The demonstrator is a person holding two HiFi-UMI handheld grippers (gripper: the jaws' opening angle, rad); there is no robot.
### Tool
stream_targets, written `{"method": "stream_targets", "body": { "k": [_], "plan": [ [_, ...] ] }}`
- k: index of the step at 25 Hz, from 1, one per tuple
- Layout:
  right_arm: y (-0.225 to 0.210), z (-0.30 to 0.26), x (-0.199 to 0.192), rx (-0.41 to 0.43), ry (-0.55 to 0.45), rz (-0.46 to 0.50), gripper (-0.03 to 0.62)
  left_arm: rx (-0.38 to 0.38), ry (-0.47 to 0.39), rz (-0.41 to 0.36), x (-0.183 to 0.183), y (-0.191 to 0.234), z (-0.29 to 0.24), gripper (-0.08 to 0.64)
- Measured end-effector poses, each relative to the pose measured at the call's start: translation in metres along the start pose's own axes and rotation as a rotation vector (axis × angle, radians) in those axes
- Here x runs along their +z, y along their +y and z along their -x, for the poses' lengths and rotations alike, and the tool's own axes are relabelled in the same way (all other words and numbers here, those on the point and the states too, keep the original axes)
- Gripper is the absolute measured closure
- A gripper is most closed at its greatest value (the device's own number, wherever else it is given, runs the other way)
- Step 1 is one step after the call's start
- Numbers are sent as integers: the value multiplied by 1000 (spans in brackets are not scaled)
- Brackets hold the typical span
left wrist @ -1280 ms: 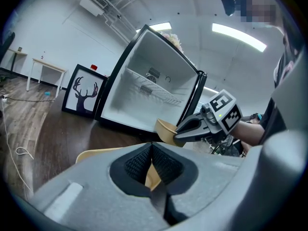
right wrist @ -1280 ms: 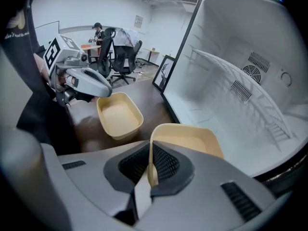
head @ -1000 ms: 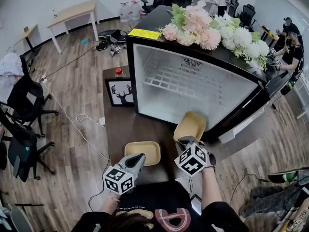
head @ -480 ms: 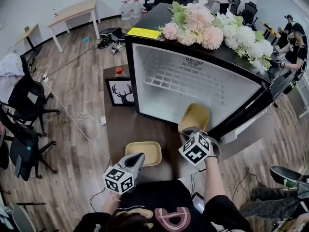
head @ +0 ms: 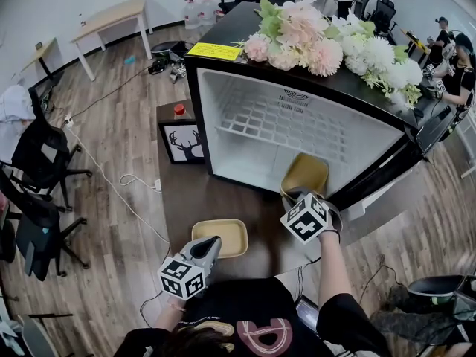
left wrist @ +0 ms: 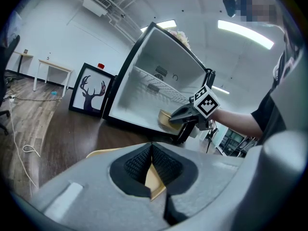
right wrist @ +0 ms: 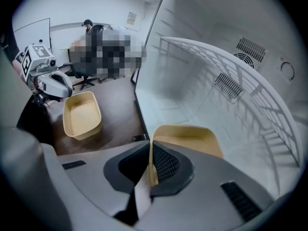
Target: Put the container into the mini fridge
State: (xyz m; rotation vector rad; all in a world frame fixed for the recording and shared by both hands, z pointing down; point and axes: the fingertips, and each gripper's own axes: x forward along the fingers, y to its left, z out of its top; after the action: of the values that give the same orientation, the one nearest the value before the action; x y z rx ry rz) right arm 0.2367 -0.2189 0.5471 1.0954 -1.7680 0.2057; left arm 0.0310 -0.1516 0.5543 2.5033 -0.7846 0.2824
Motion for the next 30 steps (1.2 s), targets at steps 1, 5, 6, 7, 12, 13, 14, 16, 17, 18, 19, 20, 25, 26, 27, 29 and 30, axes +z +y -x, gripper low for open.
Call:
{"method": "stream_targets", "body": {
  "k": [1, 5, 6, 7, 12, 13, 14, 16, 17, 18, 19, 20, 25, 26, 27, 29, 30],
  "plan": [
    [-2, -1, 0, 0, -2, -5, 568, 0, 3, 1, 0, 0, 0, 551],
    [-8, -7, 1, 3, -2, -9, 568, 4, 14, 2, -2, 2, -2, 551],
    [-9, -9, 0, 6, 1, -8, 568, 6, 13, 3, -2, 2, -2, 551],
    [-11, -11, 0, 9, 5, -7, 568, 9, 12, 5, -2, 3, -1, 551],
    [-20, -20, -1, 12, 19, -7, 568, 36, 9, 16, -2, 9, 0, 551],
    [-22, -22, -2, 10, 22, -7, 568, 40, 9, 13, -1, 9, 0, 551],
    [-24, -24, -2, 8, 24, -8, 568, 45, 7, 11, -1, 10, 1, 551],
    [-28, -27, -2, 6, 24, -13, 566, 57, -1, 13, 0, 13, 3, 551],
    [-30, -29, -2, 6, 22, -19, 566, 64, -5, 17, 1, 15, 4, 551],
    [-31, -30, -1, 6, 19, -25, 566, 69, -8, 20, 1, 16, 5, 551],
    [-33, -31, 0, 6, 15, -31, 566, 73, -10, 23, 1, 17, 5, 551],
    [-34, -32, 0, 6, 14, -33, 566, 75, -10, 24, 2, 18, 6, 551],
    [-35, -39, -4, 13, 31, -32, 566, 85, -17, 21, 3, 20, 7, 551],
    [-35, -39, -4, 19, 31, -36, 566, 86, -20, 23, 3, 21, 8, 551],
    [-35, -40, -4, 23, 30, -38, 566, 88, -23, 25, 4, 21, 8, 551],
    [-37, -42, -3, 28, 29, -40, 566, 93, -29, 30, 4, 22, 9, 551],
    [-38, -43, -3, 30, 29, -39, 566, 97, -31, 34, 4, 22, 10, 551]
  ]
}}
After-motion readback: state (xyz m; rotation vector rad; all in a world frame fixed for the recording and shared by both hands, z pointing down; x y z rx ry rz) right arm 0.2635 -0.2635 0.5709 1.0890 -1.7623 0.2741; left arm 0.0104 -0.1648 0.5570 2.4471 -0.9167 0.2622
